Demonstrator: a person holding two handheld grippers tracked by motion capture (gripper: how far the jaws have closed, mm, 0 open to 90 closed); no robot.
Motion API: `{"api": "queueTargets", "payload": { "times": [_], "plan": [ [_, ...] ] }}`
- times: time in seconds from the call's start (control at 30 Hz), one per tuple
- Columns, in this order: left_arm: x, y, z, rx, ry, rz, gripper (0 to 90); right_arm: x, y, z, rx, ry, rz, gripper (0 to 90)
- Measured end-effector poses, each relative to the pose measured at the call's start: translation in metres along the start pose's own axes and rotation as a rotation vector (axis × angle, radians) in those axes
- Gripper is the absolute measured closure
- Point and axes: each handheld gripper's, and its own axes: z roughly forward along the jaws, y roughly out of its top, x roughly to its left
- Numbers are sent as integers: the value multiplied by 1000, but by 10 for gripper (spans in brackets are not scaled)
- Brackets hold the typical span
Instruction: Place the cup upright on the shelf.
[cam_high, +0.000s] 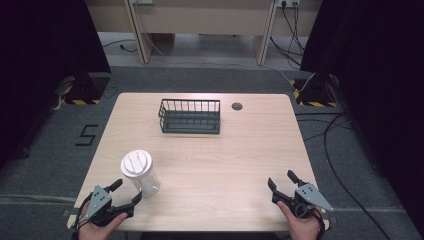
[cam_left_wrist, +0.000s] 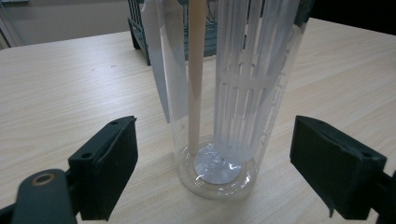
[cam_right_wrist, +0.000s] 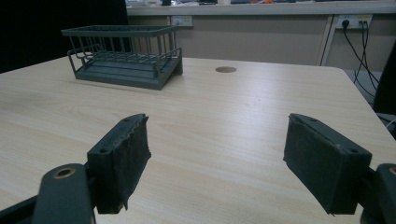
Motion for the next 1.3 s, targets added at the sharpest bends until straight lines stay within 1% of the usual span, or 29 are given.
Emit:
{"api": "queueTargets", "payload": {
  "times": [0.1, 0.17, 0.3, 0.37, 0.4, 0.43, 0.47, 0.57, 0.6, 0.63, 0.7, 0.8, 0.83, 0.87, 0.9, 1.0, 1.17, 1.3],
  "plan": [
    [0, 1, 0, -6, 8, 1, 146, 0, -1, -1, 3, 1, 8, 226],
    [-1, 0, 0, -1, -6, 1, 146, 1, -1, 0, 10, 5, 12, 223],
    [-2, 1, 2, -6, -8, -9, 146, 1, -2, 1, 15, 4, 10, 217],
    [-2, 1, 2, -7, 0, -9, 146, 1, -2, 1, 14, 4, 10, 216],
    [-3, 1, 3, -1, 1, -19, 146, 2, -1, 1, 13, 4, 11, 215],
    [-3, 0, 3, 3, 8, -17, 146, 1, -1, 2, 13, 3, 10, 215],
    [-4, 0, 5, 8, -1, -21, 146, 1, -1, 2, 13, 3, 10, 215],
    [-5, 1, 8, 13, -8, -18, 146, 1, -1, 2, 18, 5, 17, 215],
    [-5, 1, 9, 17, -5, -9, 146, 1, -1, 2, 18, 4, 17, 215],
    [-6, 1, 11, 20, -13, -7, 146, 1, -1, 3, 19, 6, 21, 215],
    [-5, 1, 13, 26, -12, -2, 146, 1, -1, 3, 15, 6, 22, 215],
    [-4, 1, 16, 31, -19, -11, 146, 1, -1, 3, 18, 9, 24, 215],
    [-4, 1, 19, 34, -26, -10, 146, 1, -1, 3, 18, 6, 17, 215],
    [-4, 1, 19, 34, -26, -10, 146, 1, -1, 3, 18, 6, 17, 215],
    [-4, 1, 22, 31, -36, -9, 146, 2, -1, 4, 21, 9, 27, 215],
    [-4, 1, 24, 25, -41, -16, 147, 2, -1, 4, 20, 10, 25, 215],
    [-1, 5, 31, 26, -47, 6, 146, 3, -2, 5, 25, 12, 21, 215],
    [-1, 9, 39, 18, -59, 3, 147, 2, -2, 5, 27, 7, 22, 216]
  ]
}}
